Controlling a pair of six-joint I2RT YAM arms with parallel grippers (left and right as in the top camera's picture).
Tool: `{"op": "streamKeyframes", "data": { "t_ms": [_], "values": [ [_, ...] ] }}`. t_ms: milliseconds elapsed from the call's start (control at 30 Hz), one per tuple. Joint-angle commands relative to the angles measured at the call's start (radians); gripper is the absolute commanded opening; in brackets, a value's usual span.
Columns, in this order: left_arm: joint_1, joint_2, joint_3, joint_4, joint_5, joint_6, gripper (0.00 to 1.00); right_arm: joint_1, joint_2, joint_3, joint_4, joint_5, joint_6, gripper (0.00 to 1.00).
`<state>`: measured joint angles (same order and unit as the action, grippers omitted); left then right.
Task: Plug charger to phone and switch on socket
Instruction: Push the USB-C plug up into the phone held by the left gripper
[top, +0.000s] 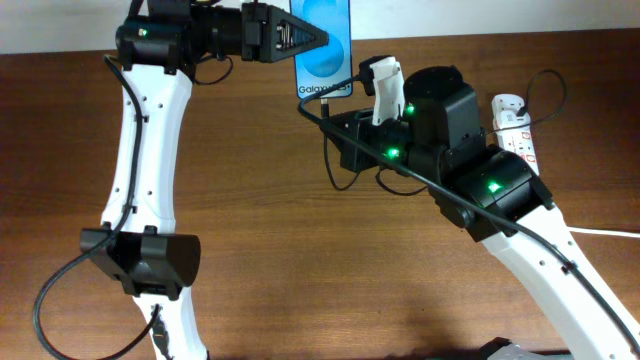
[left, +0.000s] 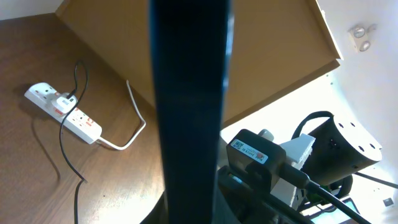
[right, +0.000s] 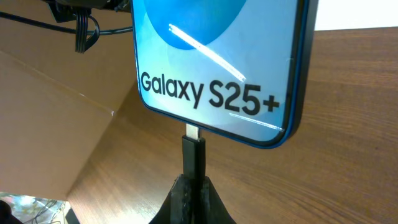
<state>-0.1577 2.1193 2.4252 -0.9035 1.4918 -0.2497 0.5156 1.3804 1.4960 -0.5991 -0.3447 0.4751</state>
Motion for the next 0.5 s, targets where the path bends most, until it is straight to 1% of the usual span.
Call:
{"op": "streamKeyframes", "data": {
  "t_ms": [0, 467],
  "values": [
    [-0.003, -0.008, 0.012, -0.01, 0.042, 0.019, 0.0, -0.006, 0.005, 0.034, 0.014, 0.029, 0.002, 0.04],
    [-0.003, -0.008, 0.012, -0.01, 0.041, 0.02, 0.0, -0.006, 0.004, 0.042, 0.039, 0.043, 0.005, 0.04]
  ]
}}
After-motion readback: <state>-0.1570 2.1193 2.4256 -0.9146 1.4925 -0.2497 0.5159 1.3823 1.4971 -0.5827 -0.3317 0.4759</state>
